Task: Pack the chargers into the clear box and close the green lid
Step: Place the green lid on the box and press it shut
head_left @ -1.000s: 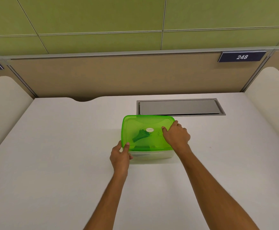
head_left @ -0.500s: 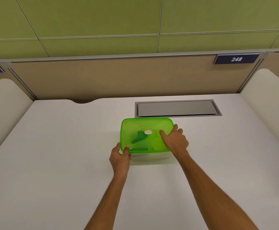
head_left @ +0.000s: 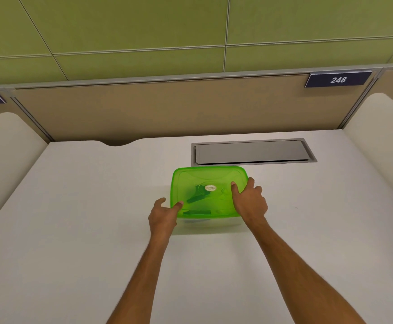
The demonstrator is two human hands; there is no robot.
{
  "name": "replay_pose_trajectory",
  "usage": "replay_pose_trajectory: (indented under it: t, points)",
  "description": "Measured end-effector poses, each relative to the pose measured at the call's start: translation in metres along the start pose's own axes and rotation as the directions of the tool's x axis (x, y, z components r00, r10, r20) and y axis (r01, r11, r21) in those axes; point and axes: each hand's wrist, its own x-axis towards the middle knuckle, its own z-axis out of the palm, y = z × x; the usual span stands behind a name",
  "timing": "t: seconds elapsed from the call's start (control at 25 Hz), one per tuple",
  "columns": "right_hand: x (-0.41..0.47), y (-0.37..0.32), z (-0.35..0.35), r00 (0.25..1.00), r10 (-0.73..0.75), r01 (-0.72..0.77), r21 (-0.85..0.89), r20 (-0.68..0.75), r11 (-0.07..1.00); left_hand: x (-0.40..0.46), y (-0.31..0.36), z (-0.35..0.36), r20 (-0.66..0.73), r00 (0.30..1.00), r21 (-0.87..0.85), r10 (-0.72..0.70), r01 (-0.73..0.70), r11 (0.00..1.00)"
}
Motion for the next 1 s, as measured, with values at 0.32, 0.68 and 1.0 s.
replay_pose_trajectory:
  t: [0.32, 0.68, 1.0]
  points:
    - [0.000, 0.000, 0.003, 0.999, 0.034, -0.034, -0.006, -0.026, 0.999, 0.036, 0.028, 0.025, -0.068, 0.997, 0.442, 0.026, 0.007, 0.897]
    - [0.002, 0.001, 0.005, 0.999, 0.029, -0.030, -0.041, -0.021, 0.999, 0.044, 0.014, 0.025, -0.048, 0.985, 0.497, 0.165, -0.120, 0.860]
    - [0.002, -0.001, 0.003, 1.000, 0.029, -0.029, -0.047, -0.011, 0.998, 0.096, 0.069, 0.041, 0.130, 0.980, 0.539, 0.148, -0.196, 0.819]
